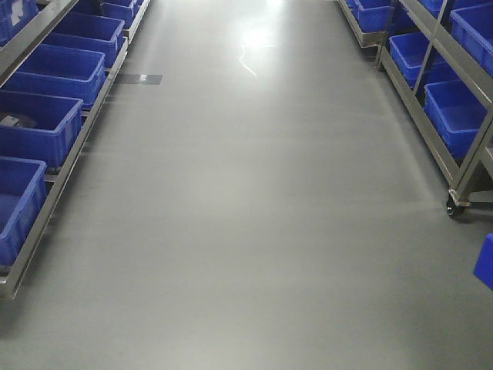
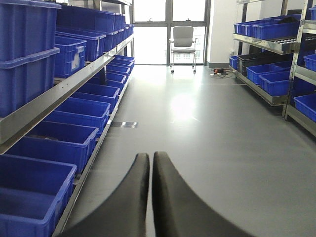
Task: Pour parts from conveyor to right shelf
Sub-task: 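Drive the base to the shelf holding the block in the right gripper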
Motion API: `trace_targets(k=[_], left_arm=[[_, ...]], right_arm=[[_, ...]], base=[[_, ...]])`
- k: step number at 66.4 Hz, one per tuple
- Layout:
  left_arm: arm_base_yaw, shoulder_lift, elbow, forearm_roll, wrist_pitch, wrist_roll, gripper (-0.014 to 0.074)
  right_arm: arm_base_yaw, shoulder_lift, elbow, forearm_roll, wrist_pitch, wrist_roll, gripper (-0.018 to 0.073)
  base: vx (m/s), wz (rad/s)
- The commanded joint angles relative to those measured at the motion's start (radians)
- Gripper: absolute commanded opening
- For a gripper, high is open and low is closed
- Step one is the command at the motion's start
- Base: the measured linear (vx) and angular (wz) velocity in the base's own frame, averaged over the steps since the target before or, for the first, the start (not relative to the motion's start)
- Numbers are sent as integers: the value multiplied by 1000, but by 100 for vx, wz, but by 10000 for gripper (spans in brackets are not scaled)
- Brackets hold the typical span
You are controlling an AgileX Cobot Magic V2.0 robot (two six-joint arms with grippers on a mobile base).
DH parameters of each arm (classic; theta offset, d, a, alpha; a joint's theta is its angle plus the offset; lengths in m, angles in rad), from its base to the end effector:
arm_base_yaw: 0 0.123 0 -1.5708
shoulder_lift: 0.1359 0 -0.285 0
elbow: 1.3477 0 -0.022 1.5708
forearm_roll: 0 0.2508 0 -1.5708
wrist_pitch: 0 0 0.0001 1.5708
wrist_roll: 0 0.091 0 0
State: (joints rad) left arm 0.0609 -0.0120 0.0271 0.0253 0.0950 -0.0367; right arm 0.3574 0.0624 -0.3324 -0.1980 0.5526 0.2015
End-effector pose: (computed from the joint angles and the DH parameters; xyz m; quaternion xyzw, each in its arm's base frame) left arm 0.0566 0.0037 0.1960 -0.0267 0.7146 0.0181 0.6987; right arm 0.0378 0.0041 0.2706 -0.0919 0.7641 0.0844 0.6329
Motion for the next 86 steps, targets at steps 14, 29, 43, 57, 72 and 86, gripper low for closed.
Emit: trace_targets(k=[14,29,43,57,72,86], left_arm=[[-5,-13,-19,-6,-73,-8,-6],[-5,-13,-19,-6,-73,-8,-6],[-5,-13,-19,-6,-73,-8,-6],[-5,-13,-19,-6,-73,-8,-6],[-5,-13,-19,-6,-73,-8,-6],[-5,-13,-19,-6,-73,-8,-6]], right_arm=[[-1,14,-28,-17,-84,-9,-4],[-1,14,-28,-17,-84,-9,-4],[-1,14,-28,-17,-84,-9,-4],[-1,14,-28,-17,-84,-9,-4],[-1,14,-28,-17,-84,-9,-4],[-1,14,-28,-17,-85,-9,-4]], base=[[31,-5],[43,-10],[50,-15],[54,-12],[59,1],[62,11]])
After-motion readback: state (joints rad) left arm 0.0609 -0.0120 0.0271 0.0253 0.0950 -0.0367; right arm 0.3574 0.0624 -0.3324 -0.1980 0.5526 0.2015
